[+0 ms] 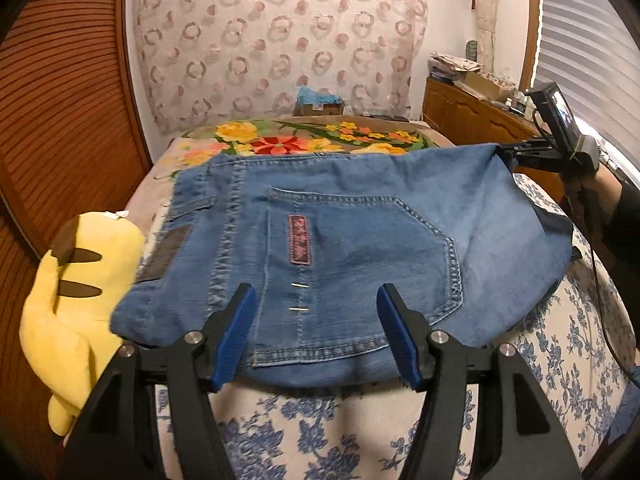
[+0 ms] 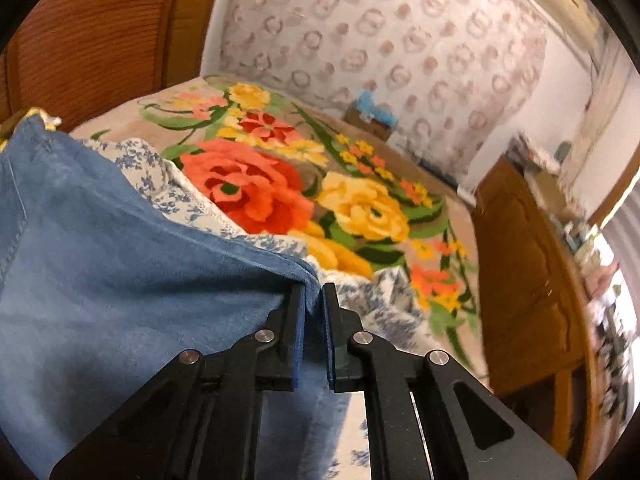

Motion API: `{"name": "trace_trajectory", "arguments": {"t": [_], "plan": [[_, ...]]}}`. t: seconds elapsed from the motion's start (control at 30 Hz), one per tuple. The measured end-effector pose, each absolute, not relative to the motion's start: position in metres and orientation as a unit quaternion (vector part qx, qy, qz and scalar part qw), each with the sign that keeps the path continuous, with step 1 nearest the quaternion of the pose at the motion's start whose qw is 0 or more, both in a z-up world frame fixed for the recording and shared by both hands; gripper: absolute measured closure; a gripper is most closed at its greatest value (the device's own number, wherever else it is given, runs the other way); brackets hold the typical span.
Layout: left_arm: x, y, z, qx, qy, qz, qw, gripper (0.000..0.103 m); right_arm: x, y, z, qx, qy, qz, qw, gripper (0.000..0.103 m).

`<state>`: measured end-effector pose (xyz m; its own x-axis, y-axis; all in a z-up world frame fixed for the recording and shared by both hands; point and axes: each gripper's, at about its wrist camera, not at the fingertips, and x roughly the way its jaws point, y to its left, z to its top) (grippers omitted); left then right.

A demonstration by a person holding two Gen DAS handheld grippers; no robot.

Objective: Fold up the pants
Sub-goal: 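Lower the folded legs onto the jeans and open both grippers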

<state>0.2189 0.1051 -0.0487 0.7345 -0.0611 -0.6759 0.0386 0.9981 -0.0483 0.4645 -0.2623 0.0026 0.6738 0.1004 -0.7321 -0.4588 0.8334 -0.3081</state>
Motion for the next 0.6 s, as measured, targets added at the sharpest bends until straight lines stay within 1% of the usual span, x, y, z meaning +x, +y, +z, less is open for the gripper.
{"name": "trace_trajectory", "arguments": {"t": [0.03,0.07,0.13,0.2,0.47,0.6], "plan": [[0.216,0.106,-0.048,-0.017,0.362,-0.025,0.932,0.041,0.463,-0.265,0.004,-0.234,0.374,0.157,0.884,0.078],[0.215,0.106,-0.047,-0.019,0.36,-0.024,0.932,0.041,0.46,-0.27,0.006,-0.222,0.377,0.161,0.885,0.069],[0.209,0.106,-0.044,-0.022,0.357,-0.023,0.934,0.041,0.446,-0.282,0.011,-0.2,0.376,0.172,0.888,0.067],[0.204,0.105,-0.043,-0.023,0.355,-0.022,0.934,0.041,0.428,-0.297,0.016,-0.174,0.378,0.176,0.892,0.061],[0.179,0.084,-0.035,-0.023,0.345,-0.025,0.938,0.041,0.358,-0.336,0.018,-0.124,0.382,0.179,0.898,0.053],[0.166,0.074,-0.032,-0.022,0.339,-0.025,0.94,0.041,0.334,-0.345,0.011,-0.097,0.385,0.178,0.9,0.052]]}}
